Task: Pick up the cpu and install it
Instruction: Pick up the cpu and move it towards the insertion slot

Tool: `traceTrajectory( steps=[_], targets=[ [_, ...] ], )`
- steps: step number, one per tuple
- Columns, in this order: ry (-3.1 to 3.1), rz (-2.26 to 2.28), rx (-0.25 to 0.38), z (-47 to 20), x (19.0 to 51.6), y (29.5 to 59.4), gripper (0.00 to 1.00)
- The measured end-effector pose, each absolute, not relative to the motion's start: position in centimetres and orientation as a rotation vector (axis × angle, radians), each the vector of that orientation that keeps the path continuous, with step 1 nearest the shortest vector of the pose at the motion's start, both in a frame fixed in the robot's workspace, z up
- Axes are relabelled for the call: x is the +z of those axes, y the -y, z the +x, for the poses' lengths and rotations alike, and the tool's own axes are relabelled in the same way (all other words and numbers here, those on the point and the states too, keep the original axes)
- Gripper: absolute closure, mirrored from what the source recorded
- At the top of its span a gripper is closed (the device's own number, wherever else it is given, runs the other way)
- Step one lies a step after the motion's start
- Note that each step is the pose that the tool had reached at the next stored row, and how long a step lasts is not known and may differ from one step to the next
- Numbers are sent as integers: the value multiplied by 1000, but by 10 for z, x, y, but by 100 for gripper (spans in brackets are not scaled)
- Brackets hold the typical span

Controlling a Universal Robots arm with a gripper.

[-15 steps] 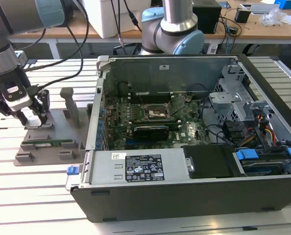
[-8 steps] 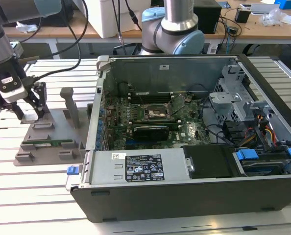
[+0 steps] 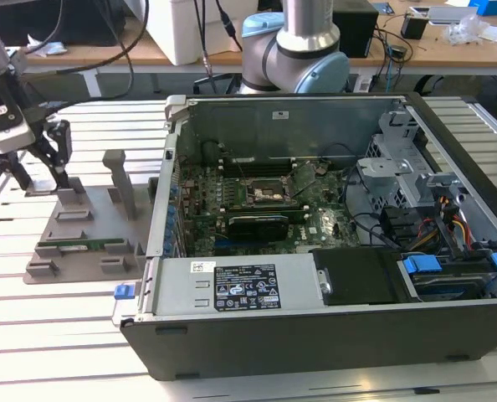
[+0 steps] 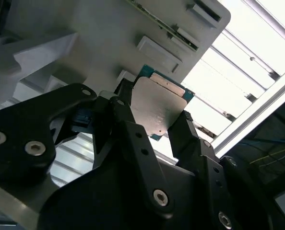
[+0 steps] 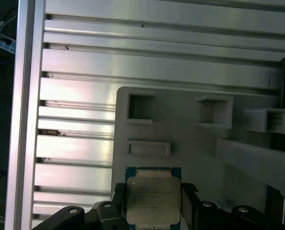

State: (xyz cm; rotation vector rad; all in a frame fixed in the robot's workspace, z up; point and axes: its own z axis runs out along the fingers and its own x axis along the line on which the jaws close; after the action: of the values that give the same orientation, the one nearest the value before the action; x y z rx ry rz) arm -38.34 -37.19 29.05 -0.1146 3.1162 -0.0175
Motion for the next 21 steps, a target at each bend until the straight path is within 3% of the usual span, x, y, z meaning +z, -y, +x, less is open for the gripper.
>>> traceTrajectory(
  steps=[14, 21],
  targets=[
    [-3116, -115, -18, -383, 380, 372, 45],
    [-3116, -115, -15, -383, 391, 372, 45]
  ],
)
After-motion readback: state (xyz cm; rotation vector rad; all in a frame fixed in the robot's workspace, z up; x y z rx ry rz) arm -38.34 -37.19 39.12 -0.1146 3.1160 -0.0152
